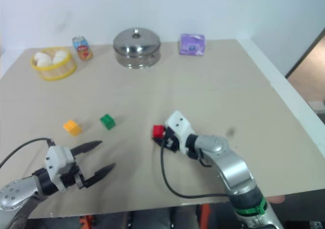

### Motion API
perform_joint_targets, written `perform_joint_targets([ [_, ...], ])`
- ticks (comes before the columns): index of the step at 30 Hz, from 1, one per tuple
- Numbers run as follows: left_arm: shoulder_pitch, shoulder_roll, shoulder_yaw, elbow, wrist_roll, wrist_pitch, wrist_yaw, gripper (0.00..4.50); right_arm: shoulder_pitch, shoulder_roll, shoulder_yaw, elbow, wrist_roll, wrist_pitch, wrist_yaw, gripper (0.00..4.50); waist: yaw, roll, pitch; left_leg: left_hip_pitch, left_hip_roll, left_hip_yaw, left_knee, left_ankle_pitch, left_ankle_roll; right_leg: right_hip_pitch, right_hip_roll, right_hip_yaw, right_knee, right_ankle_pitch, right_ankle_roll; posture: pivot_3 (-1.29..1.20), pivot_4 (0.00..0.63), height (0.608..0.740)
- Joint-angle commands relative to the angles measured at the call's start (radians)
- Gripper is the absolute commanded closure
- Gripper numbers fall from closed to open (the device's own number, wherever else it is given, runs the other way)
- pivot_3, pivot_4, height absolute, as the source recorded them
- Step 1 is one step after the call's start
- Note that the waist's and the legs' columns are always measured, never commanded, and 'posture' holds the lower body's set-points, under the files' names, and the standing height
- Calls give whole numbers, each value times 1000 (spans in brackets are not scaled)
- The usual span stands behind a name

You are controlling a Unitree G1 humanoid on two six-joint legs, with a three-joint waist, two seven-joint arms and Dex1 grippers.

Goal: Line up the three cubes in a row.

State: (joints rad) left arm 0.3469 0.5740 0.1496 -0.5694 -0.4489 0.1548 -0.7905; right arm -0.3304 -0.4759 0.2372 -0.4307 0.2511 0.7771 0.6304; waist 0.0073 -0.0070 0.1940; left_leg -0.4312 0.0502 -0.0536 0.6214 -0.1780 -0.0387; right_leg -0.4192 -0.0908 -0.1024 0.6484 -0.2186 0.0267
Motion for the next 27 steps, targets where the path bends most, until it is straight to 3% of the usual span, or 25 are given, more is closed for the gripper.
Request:
perform_joint_targets([
  [1, -7, -1, -3, -25, -3, -4, 8, 0, -5, -2, 8, -16, -4, -29, 5, 2554, 0, 0, 0, 0, 0, 0, 0, 0, 0, 0, 0, 0, 0, 0, 0, 0, 150, 740],
  [24, -23, -1, -17, -26, -3, 10, 9, 0, -22, -5, 29, 67, 15, -87, 85, 2554, 0, 0, 0, 0, 0, 0, 0, 0, 0, 0, 0, 0, 0, 0, 0, 0, 150, 740],
  [27, -27, -4, -21, -22, -1, 11, 11, 0, -18, -14, 26, 56, 16, -93, 95, 1307, 0, 0, 0, 0, 0, 0, 0, 0, 0, 0, 1, 0, 0, 0, 0, 0, 150, 740],
])
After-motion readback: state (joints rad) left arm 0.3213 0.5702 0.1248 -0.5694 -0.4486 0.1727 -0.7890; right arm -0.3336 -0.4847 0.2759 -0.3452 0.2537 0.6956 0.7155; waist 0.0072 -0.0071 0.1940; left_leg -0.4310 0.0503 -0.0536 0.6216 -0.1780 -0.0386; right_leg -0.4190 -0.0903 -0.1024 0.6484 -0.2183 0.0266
